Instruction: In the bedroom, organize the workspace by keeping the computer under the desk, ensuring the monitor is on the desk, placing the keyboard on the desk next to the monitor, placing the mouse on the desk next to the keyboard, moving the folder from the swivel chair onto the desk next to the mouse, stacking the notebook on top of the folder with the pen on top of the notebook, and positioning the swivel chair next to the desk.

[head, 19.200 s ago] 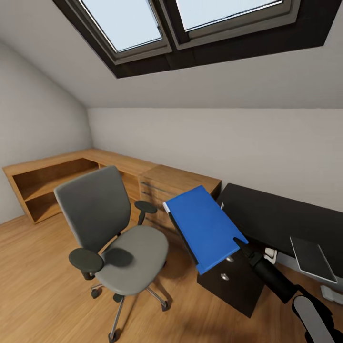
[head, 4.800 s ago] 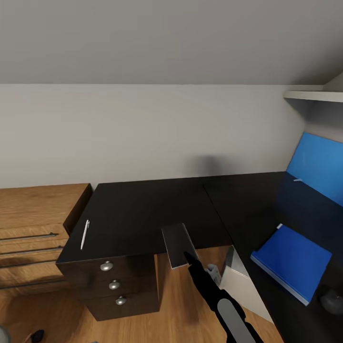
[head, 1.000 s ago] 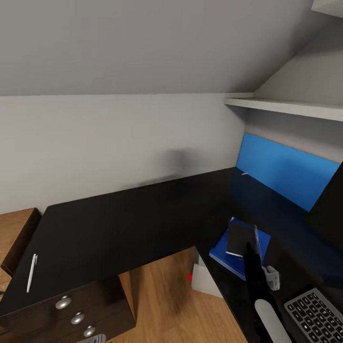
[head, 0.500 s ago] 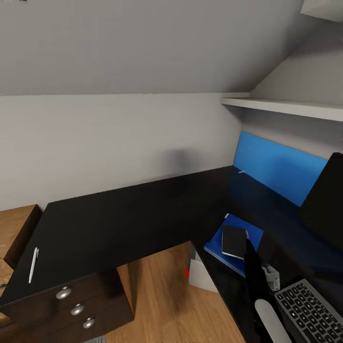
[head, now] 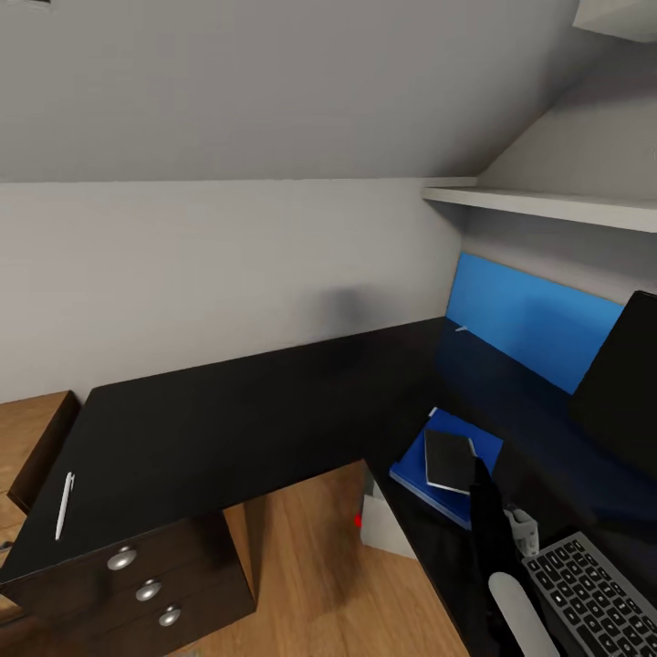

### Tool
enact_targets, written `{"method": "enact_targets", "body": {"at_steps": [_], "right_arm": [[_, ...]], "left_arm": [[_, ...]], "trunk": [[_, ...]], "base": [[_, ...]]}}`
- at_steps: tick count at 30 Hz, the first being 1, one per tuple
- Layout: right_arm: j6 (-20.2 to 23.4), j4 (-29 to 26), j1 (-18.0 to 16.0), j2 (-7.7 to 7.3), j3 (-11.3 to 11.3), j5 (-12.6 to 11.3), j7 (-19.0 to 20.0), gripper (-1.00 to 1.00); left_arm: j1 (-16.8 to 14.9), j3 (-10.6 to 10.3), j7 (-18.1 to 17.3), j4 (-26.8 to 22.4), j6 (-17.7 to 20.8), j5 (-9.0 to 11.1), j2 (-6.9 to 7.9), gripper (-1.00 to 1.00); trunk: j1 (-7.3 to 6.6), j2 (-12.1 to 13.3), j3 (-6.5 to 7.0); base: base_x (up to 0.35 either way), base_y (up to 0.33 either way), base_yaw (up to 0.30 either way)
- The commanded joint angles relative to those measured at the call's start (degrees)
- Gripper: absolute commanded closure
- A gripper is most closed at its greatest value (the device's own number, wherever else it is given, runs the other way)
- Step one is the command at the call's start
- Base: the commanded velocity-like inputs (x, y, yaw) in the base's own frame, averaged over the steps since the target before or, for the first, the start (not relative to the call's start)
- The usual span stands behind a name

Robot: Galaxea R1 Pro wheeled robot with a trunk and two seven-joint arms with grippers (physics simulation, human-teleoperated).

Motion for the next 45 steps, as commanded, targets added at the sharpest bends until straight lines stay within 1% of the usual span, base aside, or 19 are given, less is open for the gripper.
{"method": "enact_targets", "body": {"at_steps": [1, 14, 17, 19, 22, 23, 24, 25, 26, 28, 29, 30, 32, 33, 34, 36, 38, 42, 45], "right_arm": [[-0.46, -0.06, -0.03, -0.03, 0.08, -0.26, -0.21, -1.00], [-1.05, -0.19, -0.03, -0.04, 0.02, -0.26, 0.01, -1.00], [-1.09, -1.65, -0.03, 0.12, 0.23, -0.14, 0.02, -1.00], [-0.87, -2.18, -0.03, 0.24, 2.21, 0.41, -0.06, -1.00], [-0.94, -2.37, -0.03, 0.33, 8.07, 3.26, -0.39, -1.00], [-0.98, -2.27, -0.03, 0.67, 11.46, 5.82, -1.56, -1.00], [-0.99, -2.15, -0.03, 1.25, 13.67, 7.93, -2.93, -1.00], [-1.03, -1.21, -0.03, 3.25, 17.96, 13.63, -6.54, -1.00], [-1.08, -0.07, -0.03, 4.49, 19.58, 17.36, -8.26, -1.00], [-1.52, 3.56, -0.07, 7.33, 21.39, 26.33, -10.65, -1.00], [-1.97, 6.03, -0.09, 9.02, 21.84, 31.32, -11.34, -1.00], [-2.62, 8.66, -0.10, 10.24, 22.14, 36.42, -11.84, -1.00], [-4.31, 13.38, -0.13, 10.24, 22.49, 45.65, -13.02, -1.00], [-5.08, 15.18, -0.16, 10.24, 22.59, 49.18, -13.97, -1.00], [-5.67, 16.42, -0.18, 10.24, 22.66, 51.84, -15.02, -1.00], [-6.43, 17.90, -0.25, 10.24, 22.75, 54.80, -16.38, -1.00], [-6.79, 20.04, -0.42, 10.24, 22.77, 56.04, -16.95, -1.00], [-7.71, 26.58, -1.40, 10.24, 22.85, 56.68, -17.24, -1.00], [-10.62, 30.73, -2.19, 10.24, 22.92, 56.77, -17.31, -1.00]], "left_arm": [[0.00, 0.17, -0.22, -0.10, 0.41, 0.53, -0.06, -1.00], [0.00, 0.13, -0.14, 0.76, 0.38, 0.53, -0.13, -1.00], [0.01, 0.15, -0.13, 0.77, 0.38, 0.56, -0.11, -1.00], [0.01, 0.17, -0.07, 0.77, 0.34, 0.60, -0.07, -1.00], [0.01, 0.17, -0.04, 0.77, 0.33, 0.61, -0.06, -1.00], [0.00, 0.18, -0.04, 0.77, 0.33, 0.61, -0.06, -1.00], [0.00, 0.18, -0.02, 0.77, 0.33, 0.61, -0.06, -1.00], [0.00, 0.19, 0.00, 0.81, 0.33, 0.61, -0.06, -1.00], [0.00, 0.22, -0.01, 0.83, 0.33, 0.61, -0.06, -1.00], [0.01, 0.25, 0.02, 0.84, 0.33, 0.62, -0.06, -1.00], [0.01, 0.25, 0.03, 0.85, 0.33, 0.62, -0.06, -1.00], [-0.01, 0.29, 0.04, 0.85, 0.33, 0.62, -0.06, -1.00], [0.01, 0.33, 0.05, 0.85, 0.33, 0.62, -0.06, -1.00], [-0.01, 0.34, 0.05, 0.85, 0.33, 0.62, -0.06, -1.00], [-0.02, 0.34, 0.05, 0.92, 0.33, 0.62, -0.06, -1.00], [0.00, 0.30, 0.05, 1.54, 0.29, 0.58, -0.06, -1.00], [0.01, 0.28, 0.05, 1.95, 0.27, 0.56, -0.06, -1.00], [0.01, 0.27, -0.07, 2.55, 0.11, 0.62, -0.10, -1.00], [0.00, 0.28, -0.32, 2.64, -0.03, 0.67, -0.10, -1.00]], "trunk": [[0.00, -0.03, -0.05], [0.00, -0.03, -0.05], [0.00, -0.03, -0.05], [0.00, -0.03, -0.05], [0.00, -0.03, -0.05], [0.00, -0.03, -0.05], [0.00, -0.03, -0.05], [0.00, -0.03, -0.05], [0.00, -0.03, -0.05], [0.00, -0.03, -0.05], [0.00, -0.03, -0.05], [0.00, -0.03, -0.05], [0.00, -0.03, -0.05], [0.00, -0.03, -0.05], [0.00, -0.03, -0.05], [0.00, -0.03, -0.05], [0.00, -0.03, -0.05], [0.00, -0.03, -0.05], [-0.22, 0.37, 0.13]], "base": [[0.000, 0.000, 0.000], [-0.075, -0.072, 0.000], [-0.001, -0.001, 0.000], [0.000, 0.000, 0.004], [0.000, 0.000, 0.139], [0.000, 0.000, 0.237], [0.000, 0.000, 0.252], [0.000, 0.000, 0.269], [0.000, 0.000, 0.273], [0.000, 0.000, 0.278], [0.000, 0.000, 0.282], [0.000, 0.000, 0.284], [0.000, 0.000, 0.286], [0.000, 0.000, 0.287], [0.000, 0.000, 0.288], [0.000, 0.000, 0.289], [0.000, 0.000, 0.289], [0.000, 0.000, 0.290], [0.000, 0.000, 0.291]]}}
